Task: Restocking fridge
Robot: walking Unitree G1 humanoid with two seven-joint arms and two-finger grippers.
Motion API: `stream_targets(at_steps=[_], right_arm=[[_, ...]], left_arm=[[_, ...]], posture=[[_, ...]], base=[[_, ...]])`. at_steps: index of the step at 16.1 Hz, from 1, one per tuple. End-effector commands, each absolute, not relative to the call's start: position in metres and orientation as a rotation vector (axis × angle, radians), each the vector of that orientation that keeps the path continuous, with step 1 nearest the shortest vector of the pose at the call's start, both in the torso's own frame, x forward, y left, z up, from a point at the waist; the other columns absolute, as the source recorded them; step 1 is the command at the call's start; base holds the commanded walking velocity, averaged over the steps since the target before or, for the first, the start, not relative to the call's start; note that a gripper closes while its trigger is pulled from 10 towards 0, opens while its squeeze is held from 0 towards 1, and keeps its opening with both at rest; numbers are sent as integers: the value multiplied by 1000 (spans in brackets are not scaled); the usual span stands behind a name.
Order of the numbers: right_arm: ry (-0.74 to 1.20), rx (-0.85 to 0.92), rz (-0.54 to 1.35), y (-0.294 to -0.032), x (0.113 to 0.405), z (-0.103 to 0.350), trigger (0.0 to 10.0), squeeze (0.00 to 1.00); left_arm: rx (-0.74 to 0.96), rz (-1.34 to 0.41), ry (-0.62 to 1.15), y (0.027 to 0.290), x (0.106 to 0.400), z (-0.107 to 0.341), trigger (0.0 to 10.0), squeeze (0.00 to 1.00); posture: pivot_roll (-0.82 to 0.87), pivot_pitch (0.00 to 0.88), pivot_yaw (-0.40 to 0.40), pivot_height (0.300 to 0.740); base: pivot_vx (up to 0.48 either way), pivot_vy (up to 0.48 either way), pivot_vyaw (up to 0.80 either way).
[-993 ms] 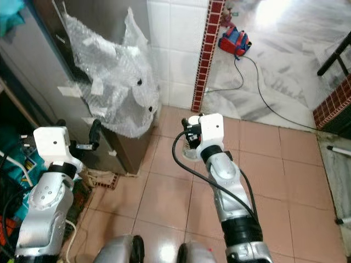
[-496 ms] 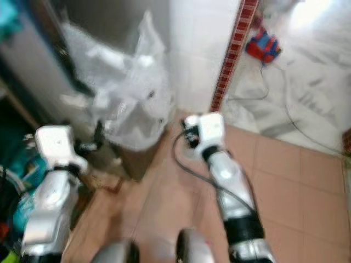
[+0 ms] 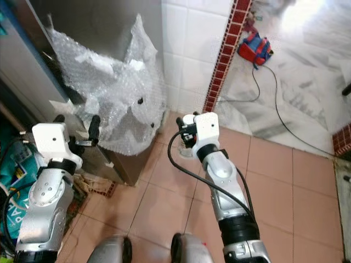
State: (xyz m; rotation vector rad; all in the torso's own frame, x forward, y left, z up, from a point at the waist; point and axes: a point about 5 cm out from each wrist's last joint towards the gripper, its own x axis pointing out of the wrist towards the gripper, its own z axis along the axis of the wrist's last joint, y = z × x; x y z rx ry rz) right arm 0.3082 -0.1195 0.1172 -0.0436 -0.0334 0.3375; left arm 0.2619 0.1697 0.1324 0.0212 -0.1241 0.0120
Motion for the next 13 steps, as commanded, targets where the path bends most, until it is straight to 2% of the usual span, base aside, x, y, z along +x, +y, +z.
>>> stream_targets(at_steps=[1, 4, 13], right_arm=[[-65, -52, 344, -119, 310, 124, 10000, 0], [-66, -55, 351, -118, 311, 124, 10000, 0], [-55, -61, 353, -119, 309, 121, 10000, 0]], left_arm=[[26, 22, -124, 171, 262, 132, 10000, 0], [25, 22, -127, 171, 263, 132, 10000, 0], [16, 30, -128, 170, 263, 131, 10000, 0]], posture=[[53, 137, -20, 740], [54, 132, -22, 740], [49, 137, -23, 740]], base=[[428, 0, 0], [428, 0, 0], [0, 0, 0]])
